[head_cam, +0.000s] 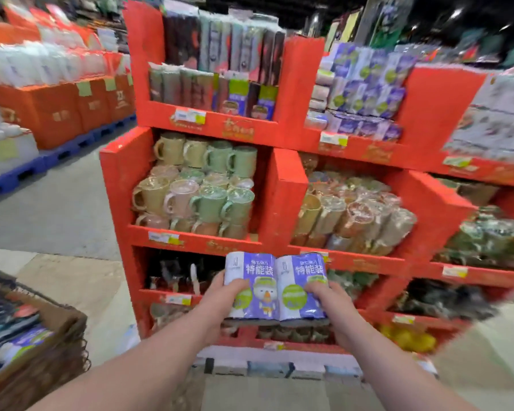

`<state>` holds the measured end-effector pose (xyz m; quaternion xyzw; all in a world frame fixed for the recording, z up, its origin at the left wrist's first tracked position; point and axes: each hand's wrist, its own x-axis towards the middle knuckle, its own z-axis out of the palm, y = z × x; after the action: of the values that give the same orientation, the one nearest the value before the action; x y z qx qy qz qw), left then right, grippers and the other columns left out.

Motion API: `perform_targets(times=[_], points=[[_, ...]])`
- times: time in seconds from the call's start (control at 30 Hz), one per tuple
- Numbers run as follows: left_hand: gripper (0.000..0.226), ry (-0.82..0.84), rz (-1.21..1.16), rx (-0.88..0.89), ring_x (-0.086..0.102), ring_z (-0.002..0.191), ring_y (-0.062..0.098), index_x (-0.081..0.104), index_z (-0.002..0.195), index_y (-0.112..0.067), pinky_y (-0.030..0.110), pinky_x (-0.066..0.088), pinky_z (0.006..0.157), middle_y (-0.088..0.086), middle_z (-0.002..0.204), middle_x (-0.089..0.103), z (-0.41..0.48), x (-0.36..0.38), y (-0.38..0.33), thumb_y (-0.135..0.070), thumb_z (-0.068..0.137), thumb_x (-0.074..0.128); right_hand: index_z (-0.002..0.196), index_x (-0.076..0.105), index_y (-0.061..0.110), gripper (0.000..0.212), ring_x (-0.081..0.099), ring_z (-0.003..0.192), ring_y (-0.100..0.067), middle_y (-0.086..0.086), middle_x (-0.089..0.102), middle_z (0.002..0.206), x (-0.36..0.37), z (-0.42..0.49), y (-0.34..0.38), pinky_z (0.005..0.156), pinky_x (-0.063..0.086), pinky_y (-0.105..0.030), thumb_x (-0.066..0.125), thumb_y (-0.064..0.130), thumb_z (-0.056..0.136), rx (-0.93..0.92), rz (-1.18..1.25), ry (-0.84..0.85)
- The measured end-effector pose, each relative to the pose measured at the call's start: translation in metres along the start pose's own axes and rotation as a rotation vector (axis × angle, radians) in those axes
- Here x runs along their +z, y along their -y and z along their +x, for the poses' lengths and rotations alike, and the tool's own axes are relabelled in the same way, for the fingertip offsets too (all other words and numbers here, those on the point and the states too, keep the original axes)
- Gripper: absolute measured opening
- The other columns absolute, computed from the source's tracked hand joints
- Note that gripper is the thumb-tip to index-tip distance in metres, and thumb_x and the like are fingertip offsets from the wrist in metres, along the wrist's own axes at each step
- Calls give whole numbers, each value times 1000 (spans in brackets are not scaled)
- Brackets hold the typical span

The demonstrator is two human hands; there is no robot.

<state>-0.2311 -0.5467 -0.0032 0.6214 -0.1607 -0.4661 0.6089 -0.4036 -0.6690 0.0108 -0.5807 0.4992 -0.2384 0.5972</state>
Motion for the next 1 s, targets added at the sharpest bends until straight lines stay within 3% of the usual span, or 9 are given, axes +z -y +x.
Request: perform_targets(times=[0.13,0.27,0.4,0.47,0.53,0.63,0.77,0.83,1.0], points=[[33,82,57,81,63,80,11,51,120,-20,18,50,56,-1,101,66,3,59,-8,-19,90,65,97,62,6,22,67,66,-21,-8,72,80,-55,-2,1,65,50,-29,68,16,79,-20,75,-89],[52,158,121,102,65,100,21,46,132,-19,35,53,87,3,116,66,13,97,-20,-21,87,70,105,66,7,61,71,86,-29,-8,74,93,-89,-3,6,88,55,-43,78,48,61,-38,153,-151],[44,264,168,128,66,97,18,48,127,-22,30,52,76,0,114,67,32,141,-36,-25,89,68,103,66,11,38,70,94,-33,-10,74,97,-127,6,15,90,54,-47,74,40,80,-53,164,-246],[43,319,176,138,67,95,16,49,128,-21,28,52,72,0,113,68,44,166,-43,-27,89,67,103,67,11,46,69,94,-32,-10,74,98,-148,12,21,90,54,-45,75,46,75,-73,161,-288],[43,345,188,136,66,98,17,51,125,-24,34,53,86,-1,114,67,59,192,-50,-32,87,69,104,67,14,60,69,96,-31,-7,74,100,-169,22,30,91,53,-47,75,58,63,-95,162,-336],[50,388,203,160,64,105,21,53,122,-28,49,46,101,-1,117,67,86,231,-67,-47,80,71,101,66,15,38,67,99,-33,-9,73,102,-199,44,46,93,52,-46,72,46,80,-120,182,-407],[39,463,220,190,63,100,14,52,118,-32,39,49,94,-8,110,65,131,271,-103,-49,85,66,103,67,13,30,68,93,-31,-7,73,97,-228,89,79,81,53,-38,67,38,86,-157,203,-452],[55,470,245,233,62,105,17,51,126,-28,41,47,99,-6,115,65,155,282,-122,-54,80,68,98,69,12,28,68,92,-32,-9,74,95,-234,115,99,83,53,-41,66,37,87,-183,209,-462],[48,473,173,297,67,101,19,49,131,-19,37,53,90,1,116,67,217,293,-164,-38,89,65,97,70,11,31,68,69,-21,-5,74,82,-235,181,141,66,54,-31,64,40,89,-225,181,-442]])
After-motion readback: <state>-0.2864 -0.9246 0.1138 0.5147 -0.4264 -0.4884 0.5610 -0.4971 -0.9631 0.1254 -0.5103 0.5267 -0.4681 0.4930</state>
